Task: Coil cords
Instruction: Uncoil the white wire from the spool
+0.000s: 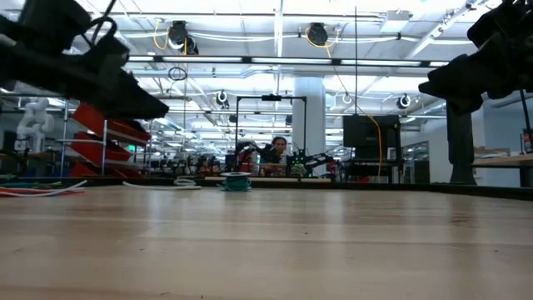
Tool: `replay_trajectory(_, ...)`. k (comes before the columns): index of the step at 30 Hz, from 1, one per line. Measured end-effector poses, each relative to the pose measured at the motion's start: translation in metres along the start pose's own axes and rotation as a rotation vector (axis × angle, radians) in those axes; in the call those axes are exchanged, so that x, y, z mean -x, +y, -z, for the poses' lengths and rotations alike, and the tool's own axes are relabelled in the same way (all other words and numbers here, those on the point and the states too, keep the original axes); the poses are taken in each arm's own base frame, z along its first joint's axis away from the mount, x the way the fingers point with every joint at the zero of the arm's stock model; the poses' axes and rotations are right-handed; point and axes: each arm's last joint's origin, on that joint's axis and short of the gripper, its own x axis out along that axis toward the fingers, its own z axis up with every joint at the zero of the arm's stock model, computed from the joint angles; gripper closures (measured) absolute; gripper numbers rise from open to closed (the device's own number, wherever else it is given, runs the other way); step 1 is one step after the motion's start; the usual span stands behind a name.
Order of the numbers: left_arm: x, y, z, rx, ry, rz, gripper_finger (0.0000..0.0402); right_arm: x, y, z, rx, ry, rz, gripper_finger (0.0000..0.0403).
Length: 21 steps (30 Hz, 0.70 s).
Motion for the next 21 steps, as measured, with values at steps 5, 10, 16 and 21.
replay_trajectory(5,-0.021,-0.004,-0.037,-0.043,0.009,-0.063,0.0226,-0.002,-0.002,-0.007,0.043,-0.066,0.022,0.0261)
replay_trajectory(10,-0.051,0.000,-0.040,-0.199,0.271,-0.143,0.0226,-0.008,-0.003,-0.012,0.071,-0.107,0.039,0.0261)
replay_trajectory(16,-0.089,0.008,-0.041,-0.395,0.426,-0.243,0.0226,-0.015,-0.006,-0.008,0.083,-0.070,0.076,0.0261)
replay_trajectory(21,-0.116,0.028,-0.043,-0.461,0.539,-0.302,0.0226,-0.019,-0.007,-0.003,0.054,-0.025,0.089,0.0261)
